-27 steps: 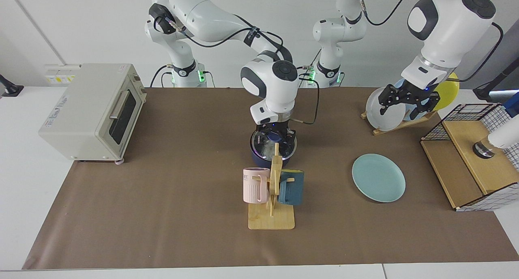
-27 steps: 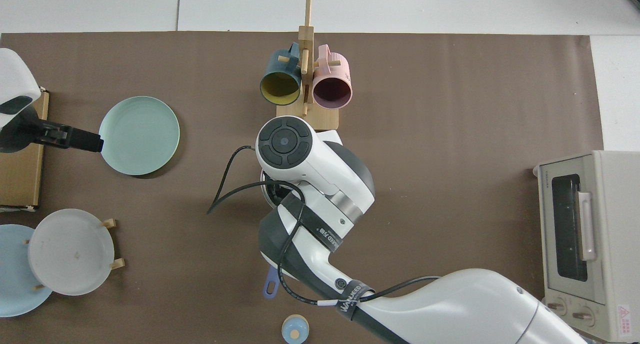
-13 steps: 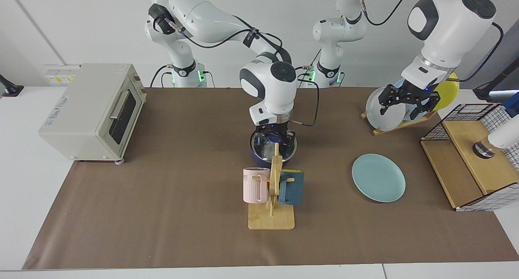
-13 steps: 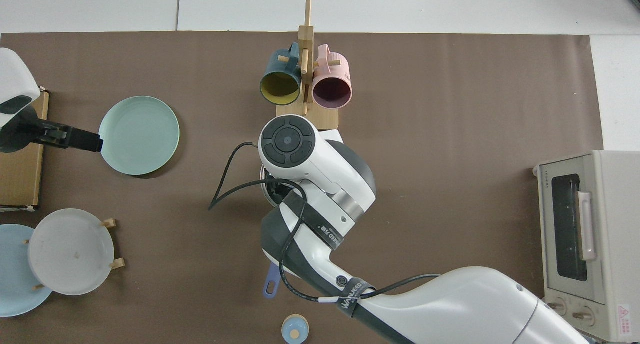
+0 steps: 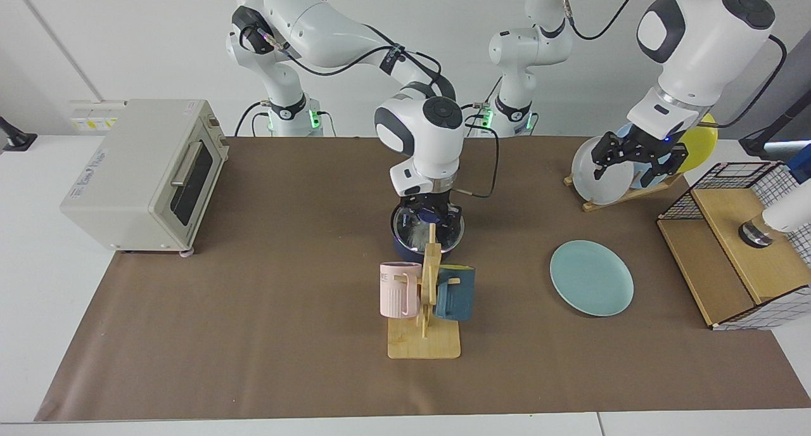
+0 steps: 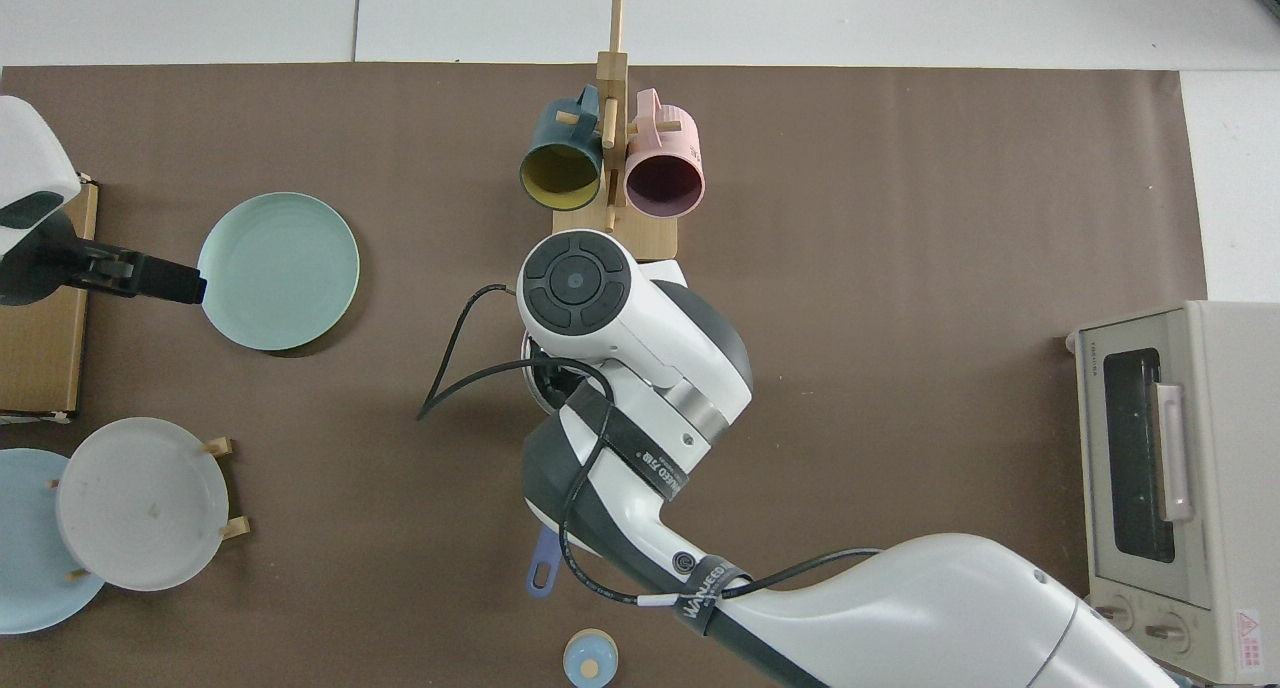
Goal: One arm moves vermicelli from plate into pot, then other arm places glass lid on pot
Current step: 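Lower the glass lid onto the saucepan with the right gripper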
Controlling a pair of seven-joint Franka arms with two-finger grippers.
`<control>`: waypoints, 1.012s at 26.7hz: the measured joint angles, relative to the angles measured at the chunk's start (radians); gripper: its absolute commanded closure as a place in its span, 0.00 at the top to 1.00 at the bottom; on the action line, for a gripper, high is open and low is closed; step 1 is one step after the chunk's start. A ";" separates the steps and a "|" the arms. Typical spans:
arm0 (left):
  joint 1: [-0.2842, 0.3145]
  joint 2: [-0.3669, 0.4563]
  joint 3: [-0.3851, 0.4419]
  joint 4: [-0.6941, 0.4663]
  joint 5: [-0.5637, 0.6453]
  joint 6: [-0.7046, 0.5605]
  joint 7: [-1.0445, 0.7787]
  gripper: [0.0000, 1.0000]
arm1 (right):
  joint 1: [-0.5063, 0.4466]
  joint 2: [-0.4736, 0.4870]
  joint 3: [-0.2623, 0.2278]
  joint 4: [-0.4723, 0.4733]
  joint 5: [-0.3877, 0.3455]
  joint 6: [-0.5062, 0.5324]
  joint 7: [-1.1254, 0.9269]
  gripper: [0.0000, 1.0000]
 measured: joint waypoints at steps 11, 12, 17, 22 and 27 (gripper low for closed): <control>0.000 0.000 0.000 0.000 0.000 0.000 0.000 1.00 | -0.003 -0.002 0.000 0.000 0.005 -0.012 0.001 0.00; 0.000 0.000 0.000 0.000 0.000 0.000 0.000 1.00 | -0.004 -0.002 0.000 0.000 0.006 -0.012 0.002 0.00; 0.000 0.000 0.000 0.000 0.000 0.000 0.000 1.00 | -0.006 -0.003 0.001 0.000 0.019 -0.012 0.016 0.00; 0.000 0.000 0.000 0.000 0.000 0.000 0.000 1.00 | -0.008 -0.004 0.003 -0.001 0.028 -0.015 0.019 0.00; 0.000 0.000 0.000 0.000 0.000 0.000 0.000 1.00 | -0.012 -0.007 0.004 -0.018 0.040 -0.029 0.019 0.00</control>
